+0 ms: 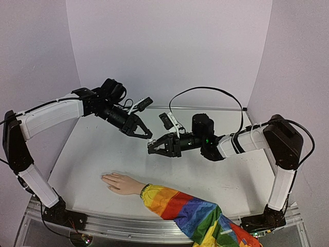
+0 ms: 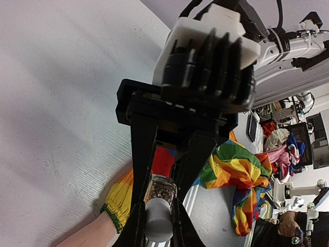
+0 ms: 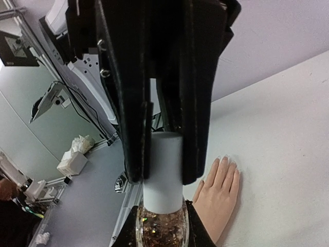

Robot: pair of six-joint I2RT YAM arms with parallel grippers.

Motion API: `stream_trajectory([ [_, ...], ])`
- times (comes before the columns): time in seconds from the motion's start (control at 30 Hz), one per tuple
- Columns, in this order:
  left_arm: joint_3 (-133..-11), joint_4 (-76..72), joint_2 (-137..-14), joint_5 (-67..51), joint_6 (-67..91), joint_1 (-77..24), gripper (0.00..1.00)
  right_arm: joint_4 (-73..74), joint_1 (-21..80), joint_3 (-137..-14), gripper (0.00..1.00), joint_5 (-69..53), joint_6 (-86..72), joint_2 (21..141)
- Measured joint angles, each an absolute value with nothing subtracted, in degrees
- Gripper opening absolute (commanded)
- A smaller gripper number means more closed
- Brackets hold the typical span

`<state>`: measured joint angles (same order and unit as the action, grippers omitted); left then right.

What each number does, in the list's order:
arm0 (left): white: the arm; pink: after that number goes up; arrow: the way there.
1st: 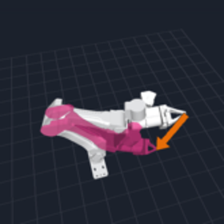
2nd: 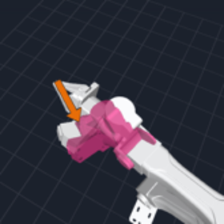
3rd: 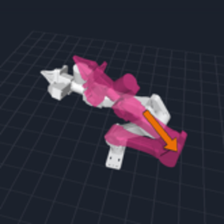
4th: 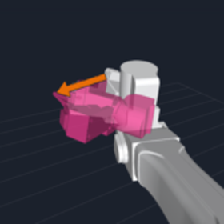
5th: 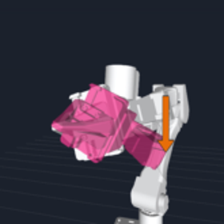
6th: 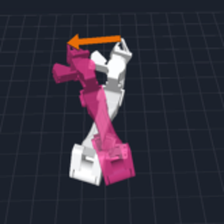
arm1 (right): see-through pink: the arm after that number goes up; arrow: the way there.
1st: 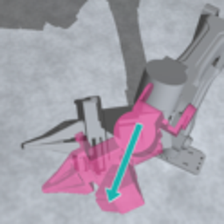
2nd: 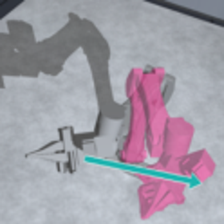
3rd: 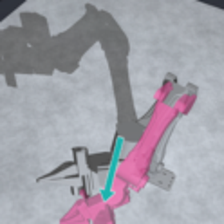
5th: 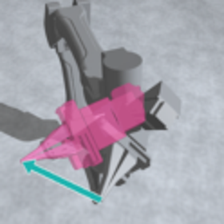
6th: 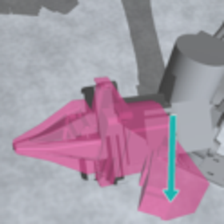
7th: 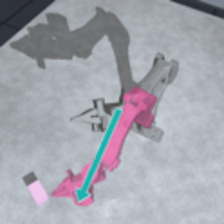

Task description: Paint the nails

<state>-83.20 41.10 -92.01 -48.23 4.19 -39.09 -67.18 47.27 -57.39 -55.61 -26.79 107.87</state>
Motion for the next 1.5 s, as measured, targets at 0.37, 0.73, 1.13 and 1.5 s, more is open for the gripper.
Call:
stream_trajectory([
  [0.37, -85.4, 42.0, -91.7, -26.8, 15.2, -39.8, 0.00, -54.0, 56.8, -60.3, 0.00, -6.7, -14.9, 105.6],
  [0.73, -83.3, 37.7, -88.4, -22.1, 25.4, -40.9, 0.57, -51.0, 62.0, -61.7, 0.00, 13.1, -6.0, 104.0],
  [1.13, -64.6, 18.2, -65.0, -31.5, 23.8, -40.0, 0.91, -57.1, 51.0, -53.4, 0.00, -25.0, -15.0, 90.8],
  [1.5, -63.9, 8.9, -68.9, -48.1, 21.1, -42.7, 0.69, -78.5, 51.4, -54.2, 0.00, -56.0, -32.1, 97.8],
])
